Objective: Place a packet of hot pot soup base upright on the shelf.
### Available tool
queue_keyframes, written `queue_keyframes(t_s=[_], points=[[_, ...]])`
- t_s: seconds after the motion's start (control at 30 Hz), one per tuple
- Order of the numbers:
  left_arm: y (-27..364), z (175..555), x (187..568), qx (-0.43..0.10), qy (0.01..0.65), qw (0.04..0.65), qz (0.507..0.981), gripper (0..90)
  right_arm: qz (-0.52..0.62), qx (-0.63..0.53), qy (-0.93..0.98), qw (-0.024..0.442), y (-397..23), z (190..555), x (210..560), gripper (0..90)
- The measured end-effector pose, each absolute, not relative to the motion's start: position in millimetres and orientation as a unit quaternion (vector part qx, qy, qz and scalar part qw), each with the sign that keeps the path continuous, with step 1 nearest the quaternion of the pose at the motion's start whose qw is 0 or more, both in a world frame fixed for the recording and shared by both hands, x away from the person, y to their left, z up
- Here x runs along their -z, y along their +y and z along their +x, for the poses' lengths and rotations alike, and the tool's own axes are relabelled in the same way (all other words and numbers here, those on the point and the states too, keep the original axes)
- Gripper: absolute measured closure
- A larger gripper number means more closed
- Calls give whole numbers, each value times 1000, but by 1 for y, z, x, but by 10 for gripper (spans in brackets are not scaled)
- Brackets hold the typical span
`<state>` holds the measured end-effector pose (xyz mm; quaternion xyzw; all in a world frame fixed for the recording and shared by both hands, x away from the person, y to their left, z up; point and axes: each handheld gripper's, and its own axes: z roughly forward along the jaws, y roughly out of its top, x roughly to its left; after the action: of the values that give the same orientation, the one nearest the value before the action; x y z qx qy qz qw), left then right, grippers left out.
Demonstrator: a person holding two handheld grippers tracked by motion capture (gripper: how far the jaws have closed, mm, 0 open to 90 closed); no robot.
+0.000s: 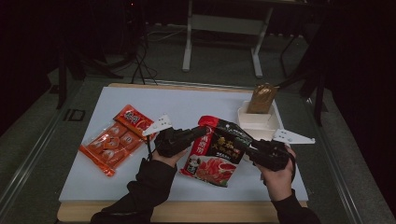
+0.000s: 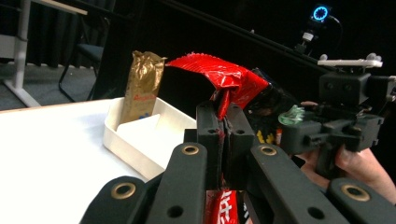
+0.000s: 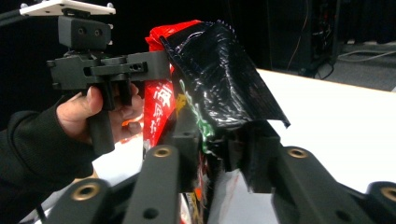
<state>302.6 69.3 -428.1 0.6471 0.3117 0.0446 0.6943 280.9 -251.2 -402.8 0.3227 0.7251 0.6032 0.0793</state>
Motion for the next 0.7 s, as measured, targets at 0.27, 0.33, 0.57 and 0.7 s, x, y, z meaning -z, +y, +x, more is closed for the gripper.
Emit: queue_keyframes(t_s=[0.27,0.33,0.57,0.7], points=[[79,302,428,-50,291,694,656,841,308,-593,739,84,-243,282,389,770],[81,303,427,-49,289,688,664,819,305,-590,742,89,-242,282,385,772],[82,299,425,-57,282,669,685,571,293,-582,751,104,-240,285,378,772],[83,296,425,-51,278,663,693,429,285,-586,751,110,-244,287,371,771]])
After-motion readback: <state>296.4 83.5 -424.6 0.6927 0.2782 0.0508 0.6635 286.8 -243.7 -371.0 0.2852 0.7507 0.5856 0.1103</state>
